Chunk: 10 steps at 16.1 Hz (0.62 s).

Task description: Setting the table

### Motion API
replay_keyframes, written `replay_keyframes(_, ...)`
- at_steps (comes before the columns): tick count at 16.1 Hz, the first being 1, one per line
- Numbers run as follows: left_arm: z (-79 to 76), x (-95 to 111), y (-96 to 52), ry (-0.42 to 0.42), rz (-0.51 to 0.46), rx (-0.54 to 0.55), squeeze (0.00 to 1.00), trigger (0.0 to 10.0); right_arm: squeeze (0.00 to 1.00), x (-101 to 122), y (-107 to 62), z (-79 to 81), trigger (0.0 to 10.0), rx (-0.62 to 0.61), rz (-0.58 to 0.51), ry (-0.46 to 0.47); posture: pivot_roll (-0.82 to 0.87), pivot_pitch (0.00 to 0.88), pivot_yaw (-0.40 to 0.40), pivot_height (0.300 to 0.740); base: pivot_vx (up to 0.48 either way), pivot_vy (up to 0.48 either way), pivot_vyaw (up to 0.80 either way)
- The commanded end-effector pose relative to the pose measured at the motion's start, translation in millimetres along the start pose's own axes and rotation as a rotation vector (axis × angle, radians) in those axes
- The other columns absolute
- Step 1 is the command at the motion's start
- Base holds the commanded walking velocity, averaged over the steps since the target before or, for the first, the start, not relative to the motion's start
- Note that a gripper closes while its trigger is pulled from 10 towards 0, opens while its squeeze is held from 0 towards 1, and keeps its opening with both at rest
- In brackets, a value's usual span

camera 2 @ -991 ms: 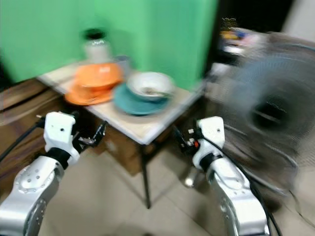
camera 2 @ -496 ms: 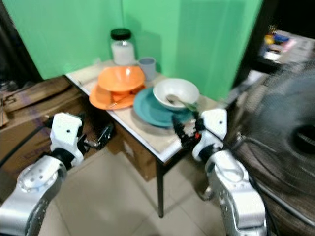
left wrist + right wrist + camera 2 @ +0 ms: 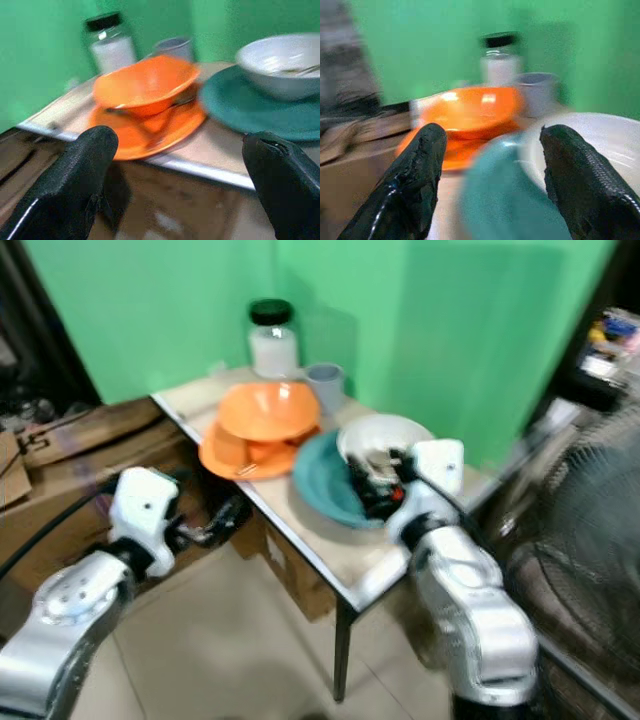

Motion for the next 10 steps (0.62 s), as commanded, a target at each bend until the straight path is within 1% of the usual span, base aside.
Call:
replay_keyframes(1, -3.3, 0, 2.5, 0.002, 0.001, -0.015, 0.0, 10.0, 0.0, 0, -2.5, -8.0, 10.0, -0.023, 0.009, -0.013, 0.09, 0.0, 0.033, 0.74, 0.274, 0.0, 0.0)
replay_keyframes(4, -6.6, 0, 4.9, 0.001, -0.001, -0.038, 0.0, 10.0, 0.0, 5, -5.6, -7.0, 10.0, -0.01, 0.007, -0.028, 0.08, 0.0, 0.04, 0.74, 0.275, 0.0, -0.8)
replay_keyframes(5, -9.0, -2, 3.7, 0.006, 0.008, -0.044, 0.0, 10.0, 0.0, 2, -7.3, -7.4, 10.0, -0.002, 0.026, -0.055, 0.09, 0.0, 0.032, 0.74, 0.274, 0.0, -0.68)
replay_keyframes(6, -10.9, 6, 3.1, -0.025, -0.018, -0.061, 0.0, 10.0, 0.0, 12, -5.3, -6.8, 10.0, 0.006, 0.02, -0.054, 0.09, 0.0, 0.027, 0.74, 0.259, 0.0, 0.0)
replay_keyframes(7, -9.1, 2, 3.1, 0.008, -0.006, -0.052, 0.0, 10.0, 0.0, 17, -2.7, -4.1, 10.0, 0.032, 0.021, -0.071, 0.1, 0.0, 0.03, 0.74, 0.0, 0.0, 0.0)
replay_keyframes(8, -14.1, -1, 3.4, 0.016, 0.005, -0.075, 0.0, 10.0, 0.0, 18, 1.2, -6.8, 10.0, 0.036, 0.032, -0.079, 0.1, 0.0, 0.024, 0.74, 0.0, 0.0, 0.0)
replay_keyframes(9, -20.9, -3, 0.5, 0.024, 0.021, -0.116, 0.0, 10.0, 0.0, 19, 4.4, -13.1, 10.0, 0.008, 0.04, -0.052, 0.11, 0.0, 0.019, 0.74, 0.0, 0.0, 0.0)
replay_keyframes(10, -22.1, -9, -2.0, 0.042, 0.044, -0.123, 0.0, 10.0, 0.0, 19, 6.3, -16.7, 10.0, -0.007, 0.047, -0.017, 0.11, 0.0, 0.017, 0.74, 0.0, 0.0, 0.0)
Point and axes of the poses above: a point about 5 cm out from each wrist's last joint towards the gripper, its own y axis pointing out of the wrist towards the gripper, its own x axis along the axis of the wrist's last joint, z = x × y, the point moved 6 cm from there along y, pointing out of the wrist towards the gripper, and after that the axes turned 4 degrees about -y, right-handed, at the moved point
